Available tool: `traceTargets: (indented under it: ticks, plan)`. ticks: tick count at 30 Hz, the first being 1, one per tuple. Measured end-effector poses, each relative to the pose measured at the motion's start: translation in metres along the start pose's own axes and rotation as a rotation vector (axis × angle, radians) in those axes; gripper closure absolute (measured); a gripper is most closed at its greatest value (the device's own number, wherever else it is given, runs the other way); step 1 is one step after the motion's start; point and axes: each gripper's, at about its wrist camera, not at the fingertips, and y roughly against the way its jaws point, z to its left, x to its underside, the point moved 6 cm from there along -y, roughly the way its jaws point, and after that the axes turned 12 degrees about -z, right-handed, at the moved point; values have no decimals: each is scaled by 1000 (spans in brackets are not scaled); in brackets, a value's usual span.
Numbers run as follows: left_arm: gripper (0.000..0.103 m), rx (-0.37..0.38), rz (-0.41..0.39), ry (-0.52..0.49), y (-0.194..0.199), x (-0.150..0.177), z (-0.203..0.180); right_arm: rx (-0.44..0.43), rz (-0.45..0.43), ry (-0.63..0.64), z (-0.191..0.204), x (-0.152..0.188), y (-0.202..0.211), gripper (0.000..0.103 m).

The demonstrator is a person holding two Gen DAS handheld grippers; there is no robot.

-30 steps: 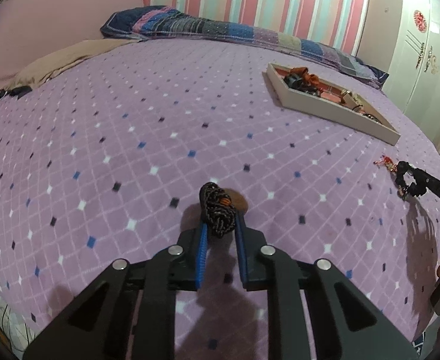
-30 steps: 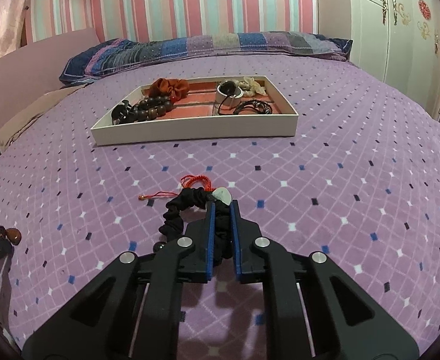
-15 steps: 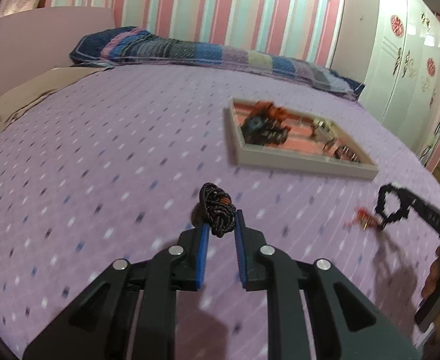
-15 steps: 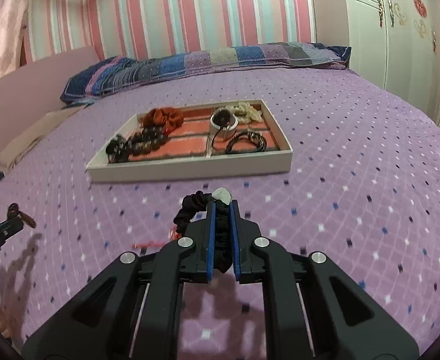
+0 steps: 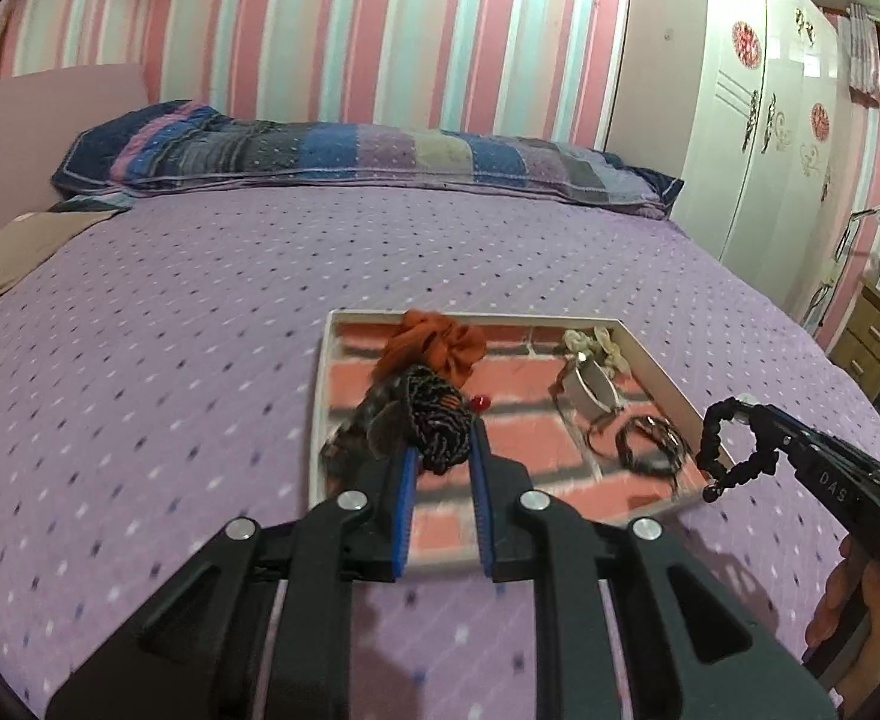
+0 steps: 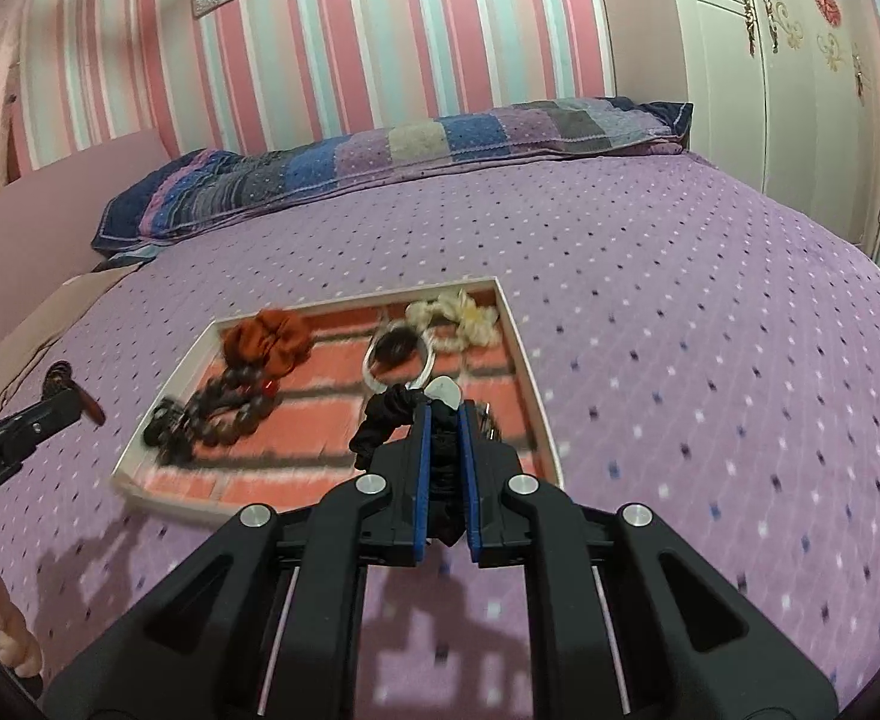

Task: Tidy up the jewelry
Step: 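Carry the pendant and scrunchie over the tray and lower them inside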

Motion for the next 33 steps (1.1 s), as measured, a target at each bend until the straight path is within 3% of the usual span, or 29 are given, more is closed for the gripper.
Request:
traceTargets:
  ticks: [7, 14, 28, 33]
  plan:
    - [86, -24, 68, -35, -71, 2, -6, 33, 45, 18, -13, -5, -56, 93]
    - [86, -60, 153, -21, -115, 28, 9, 67, 136, 63, -24, 18, -96, 93]
    - [85, -81, 172, -34, -128, 41, 15, 84, 191, 70, -23, 32, -116, 92]
    - [81, -79, 177, -34, -128, 41, 15, 83, 205, 69, -23, 33, -119, 86]
